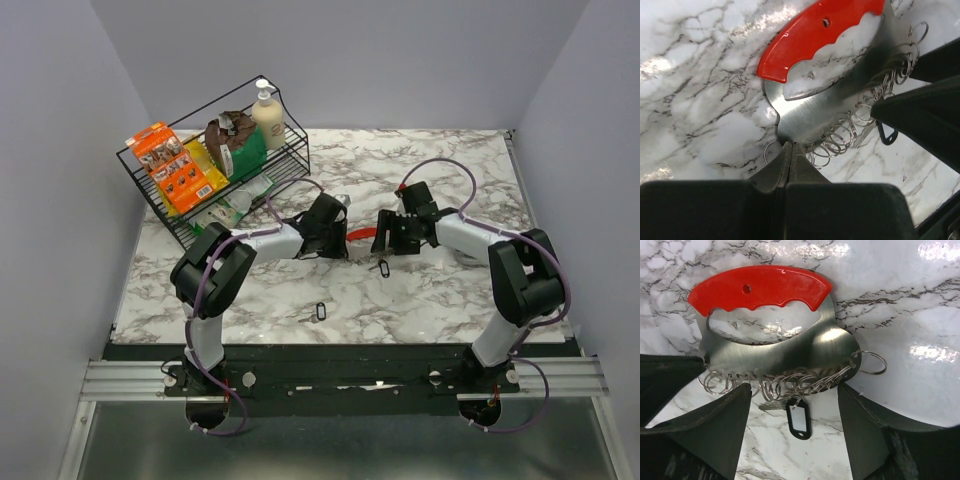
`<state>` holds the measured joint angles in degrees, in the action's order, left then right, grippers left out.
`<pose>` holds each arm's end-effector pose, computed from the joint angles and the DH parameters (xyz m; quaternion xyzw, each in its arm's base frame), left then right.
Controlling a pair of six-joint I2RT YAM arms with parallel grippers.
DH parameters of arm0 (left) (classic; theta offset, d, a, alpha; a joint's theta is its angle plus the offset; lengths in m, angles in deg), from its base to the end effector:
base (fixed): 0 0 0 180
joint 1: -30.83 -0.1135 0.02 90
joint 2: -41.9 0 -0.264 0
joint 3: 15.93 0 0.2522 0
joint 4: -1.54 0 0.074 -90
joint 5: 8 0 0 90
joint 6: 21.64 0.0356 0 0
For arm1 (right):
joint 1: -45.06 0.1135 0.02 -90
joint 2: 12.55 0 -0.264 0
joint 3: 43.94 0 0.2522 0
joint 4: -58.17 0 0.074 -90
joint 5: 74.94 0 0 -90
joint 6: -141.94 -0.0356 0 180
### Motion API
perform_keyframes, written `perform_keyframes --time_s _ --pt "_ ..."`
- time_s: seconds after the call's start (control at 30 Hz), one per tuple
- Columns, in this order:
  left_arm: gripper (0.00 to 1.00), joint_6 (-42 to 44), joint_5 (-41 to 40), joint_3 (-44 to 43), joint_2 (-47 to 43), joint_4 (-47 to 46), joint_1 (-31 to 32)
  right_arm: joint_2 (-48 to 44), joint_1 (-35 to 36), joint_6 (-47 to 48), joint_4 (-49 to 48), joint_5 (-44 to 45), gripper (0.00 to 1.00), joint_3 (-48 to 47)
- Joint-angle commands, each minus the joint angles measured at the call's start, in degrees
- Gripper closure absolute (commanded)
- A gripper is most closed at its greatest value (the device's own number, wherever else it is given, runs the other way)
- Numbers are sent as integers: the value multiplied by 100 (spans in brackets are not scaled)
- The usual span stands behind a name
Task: Put the keys on the keyring
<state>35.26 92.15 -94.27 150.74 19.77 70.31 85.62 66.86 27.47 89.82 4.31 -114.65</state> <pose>0.3005 -0.2557 0.1534 0.0830 0.9290 -0.2745 0.2339 0.3107 0.1314 0.1650 -0.0026 0.9600 0.1872 0.2083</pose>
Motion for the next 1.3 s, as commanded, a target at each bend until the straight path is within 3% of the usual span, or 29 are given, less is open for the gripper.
perform_keyframes --time_s 0.0,0.53,0.8,0.9,1.0,1.03,1.13,1.27 --pt "100 -73 22 270 41 529 226 255 43 -93 -224 -376 23 -88" --pt "100 -126 -22 94 -20 485 841 686 280 109 -304 -481 23 -510" --pt "99 -65 -426 6 -249 695 877 396 333 100 -286 -315 22 -317" --pt "89 -30 -549 24 -442 740 877 151 333 56 -286 -297 22 -238" --pt "71 -21 -585 85 -705 626 877 -113 333 -5 -277 -297 22 -185" --pt "61 -30 -585 86 -854 556 877 -184 333 -23 -260 -279 22 -176" --pt "46 -65 -523 138 -1135 406 877 -420 333 -40 -207 -253 21 -159" --pt "41 -74 -505 86 -1409 361 851 -702 333 -14 -119 -148 21 -132"
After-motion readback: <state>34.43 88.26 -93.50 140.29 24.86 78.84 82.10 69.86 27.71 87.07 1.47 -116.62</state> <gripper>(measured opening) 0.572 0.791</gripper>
